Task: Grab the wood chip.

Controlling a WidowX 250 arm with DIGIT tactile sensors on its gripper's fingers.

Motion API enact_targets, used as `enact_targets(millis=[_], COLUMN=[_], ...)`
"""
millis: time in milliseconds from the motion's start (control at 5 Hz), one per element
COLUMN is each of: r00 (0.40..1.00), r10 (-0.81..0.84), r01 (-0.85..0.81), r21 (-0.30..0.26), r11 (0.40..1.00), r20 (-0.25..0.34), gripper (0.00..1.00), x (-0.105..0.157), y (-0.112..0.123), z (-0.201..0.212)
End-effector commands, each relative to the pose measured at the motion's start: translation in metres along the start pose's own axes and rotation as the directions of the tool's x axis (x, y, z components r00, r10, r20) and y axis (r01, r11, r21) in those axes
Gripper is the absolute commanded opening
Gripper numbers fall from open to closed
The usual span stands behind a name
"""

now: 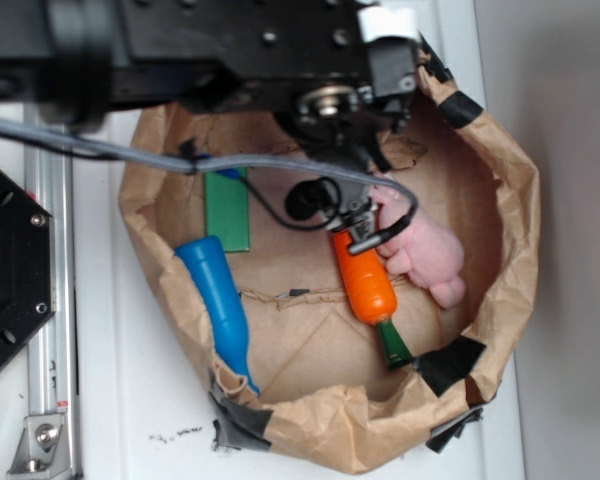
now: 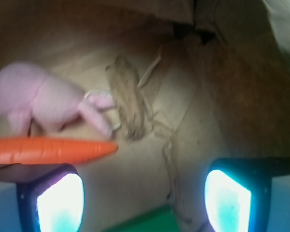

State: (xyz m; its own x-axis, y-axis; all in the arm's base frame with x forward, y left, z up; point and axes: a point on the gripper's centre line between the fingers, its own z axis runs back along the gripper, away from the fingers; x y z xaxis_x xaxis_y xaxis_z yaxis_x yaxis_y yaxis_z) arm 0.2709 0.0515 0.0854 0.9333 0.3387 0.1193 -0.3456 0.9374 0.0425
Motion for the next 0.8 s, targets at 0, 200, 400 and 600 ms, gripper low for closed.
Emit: enact_targets(millis=[0, 200, 400, 600], r00=[0.996, 0.992, 0.986, 0.969], r10=[-0.047, -0.108, -0.159, -0.244], r01=[0.042, 0.099, 0.153, 0.243], r21=[0.068, 0.123, 0.105, 0.024], r11=[0.997, 0.987, 0.983, 0.970], r20=[0.070, 0.066, 0.055, 0.027], gripper=[1.00, 1.00, 1.00, 1.00], x=[0.037, 0.044, 0.049, 0.040], y=[-0.016, -0.026, -0.041, -0.061], z=[-0.020, -0.047, -0.070, -0.094])
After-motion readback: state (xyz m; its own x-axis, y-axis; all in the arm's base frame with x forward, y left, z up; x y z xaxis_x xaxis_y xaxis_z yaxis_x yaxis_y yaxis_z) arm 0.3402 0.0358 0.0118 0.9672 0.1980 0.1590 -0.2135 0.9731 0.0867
